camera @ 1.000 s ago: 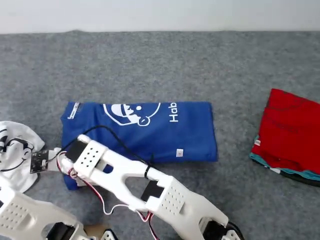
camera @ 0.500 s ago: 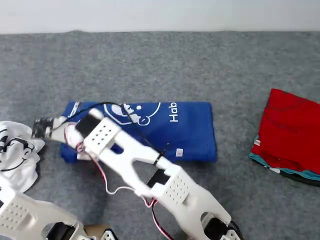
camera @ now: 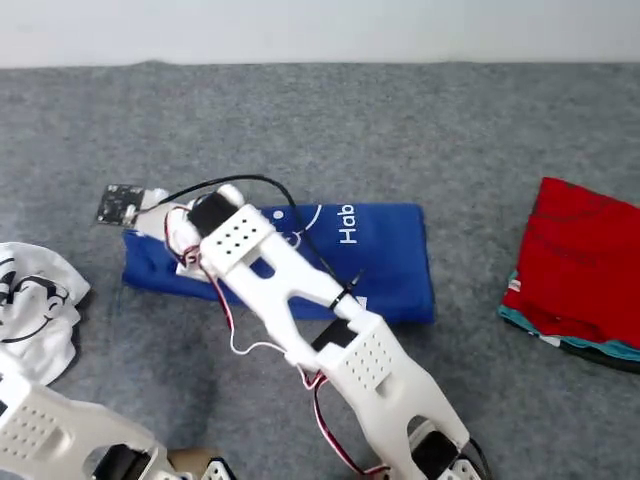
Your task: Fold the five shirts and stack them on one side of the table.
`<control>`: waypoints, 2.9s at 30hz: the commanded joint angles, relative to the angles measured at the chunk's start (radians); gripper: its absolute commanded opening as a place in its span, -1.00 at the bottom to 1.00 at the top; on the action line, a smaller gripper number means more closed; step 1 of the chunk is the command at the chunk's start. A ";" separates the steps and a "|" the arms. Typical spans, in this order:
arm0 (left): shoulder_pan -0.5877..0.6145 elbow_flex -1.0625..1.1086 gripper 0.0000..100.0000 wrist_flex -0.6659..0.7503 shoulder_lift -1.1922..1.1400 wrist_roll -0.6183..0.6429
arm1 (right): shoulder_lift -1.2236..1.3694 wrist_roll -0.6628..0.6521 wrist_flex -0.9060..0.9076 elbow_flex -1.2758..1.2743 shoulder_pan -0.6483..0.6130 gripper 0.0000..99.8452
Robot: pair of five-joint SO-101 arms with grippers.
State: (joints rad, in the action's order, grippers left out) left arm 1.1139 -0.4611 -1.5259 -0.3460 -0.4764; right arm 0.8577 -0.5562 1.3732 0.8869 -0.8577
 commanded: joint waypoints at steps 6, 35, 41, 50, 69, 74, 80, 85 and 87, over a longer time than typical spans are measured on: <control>0.005 -0.012 -0.99 -0.015 0.061 -0.011 | 0.025 0.060 -0.056 0.052 0.099 -0.64; -0.017 -0.013 -0.99 -0.078 0.071 -0.008 | 0.143 0.068 0.318 0.201 0.053 -0.98; -0.011 -0.018 -0.99 -0.078 0.072 -0.008 | 0.048 0.068 0.329 0.308 0.058 -0.98; -0.020 -0.091 -0.99 -0.218 0.144 -0.009 | -0.101 0.193 0.426 0.311 0.150 -0.98; -0.141 0.622 -0.99 -0.226 0.822 -0.011 | -0.372 0.431 0.420 -0.215 0.556 -0.97; -0.160 0.673 -0.99 -0.226 0.868 -0.011 | -0.292 0.453 0.420 -0.215 0.627 -0.74; -0.204 0.673 -0.99 -0.226 0.868 -0.011 | -0.231 0.623 0.421 -0.218 0.677 -0.36; -0.241 0.676 -0.99 -0.226 0.867 -0.011 | -0.196 0.634 0.414 -0.218 0.694 -0.35; -0.247 0.676 -0.99 -0.226 0.867 -0.011 | -0.162 0.637 0.395 -0.218 0.699 -0.35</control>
State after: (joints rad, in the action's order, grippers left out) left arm 0.8777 0.2186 -1.7315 0.4948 -0.4764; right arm 0.6859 0.0698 1.7553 0.6628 -0.1765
